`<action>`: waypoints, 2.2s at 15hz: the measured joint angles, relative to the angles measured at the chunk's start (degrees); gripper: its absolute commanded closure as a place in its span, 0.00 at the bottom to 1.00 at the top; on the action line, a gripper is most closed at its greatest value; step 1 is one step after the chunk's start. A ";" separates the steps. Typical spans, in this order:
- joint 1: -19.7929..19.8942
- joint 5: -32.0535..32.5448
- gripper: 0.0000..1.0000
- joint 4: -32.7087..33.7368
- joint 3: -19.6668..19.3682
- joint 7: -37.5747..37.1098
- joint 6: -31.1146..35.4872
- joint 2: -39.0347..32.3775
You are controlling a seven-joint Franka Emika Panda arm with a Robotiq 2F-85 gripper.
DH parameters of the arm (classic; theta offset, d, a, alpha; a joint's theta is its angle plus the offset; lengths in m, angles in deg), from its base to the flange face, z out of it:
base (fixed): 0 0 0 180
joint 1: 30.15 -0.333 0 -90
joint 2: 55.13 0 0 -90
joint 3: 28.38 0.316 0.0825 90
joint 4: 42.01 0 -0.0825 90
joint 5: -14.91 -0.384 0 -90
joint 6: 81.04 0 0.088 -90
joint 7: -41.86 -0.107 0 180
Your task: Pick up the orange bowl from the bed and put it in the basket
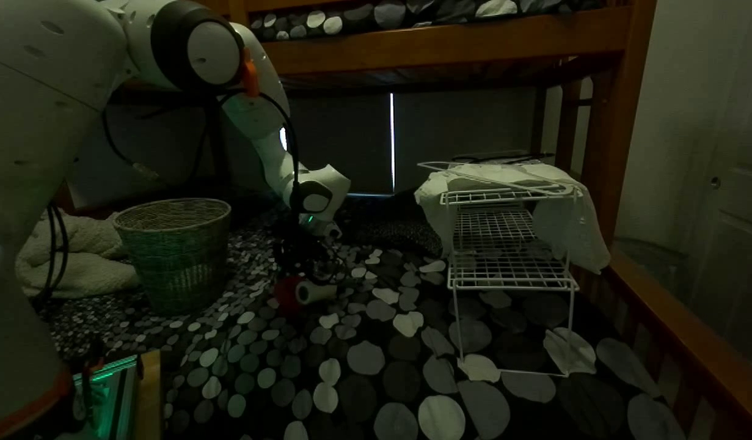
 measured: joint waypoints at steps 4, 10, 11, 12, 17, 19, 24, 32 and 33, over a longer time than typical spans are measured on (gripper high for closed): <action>0.41 -0.86 0.99 1.59 1.30 2.28 3.19 1.06; 4.78 -17.47 0.99 1.95 9.20 14.11 15.66 3.90; 4.95 -20.07 0.99 2.34 10.59 16.92 17.51 3.91; 4.91 -22.29 0.99 2.79 12.22 20.13 19.16 3.95; 4.56 -28.53 0.96 2.67 19.94 34.30 21.52 6.82; 4.51 -28.85 0.96 0.89 21.58 37.41 20.65 9.70; 4.36 -29.17 0.99 -0.89 20.77 37.43 16.07 13.01; 2.17 -29.28 0.99 -5.81 13.85 28.61 -14.41 27.50; 1.17 -29.28 0.99 -6.81 12.59 26.85 -15.33 29.59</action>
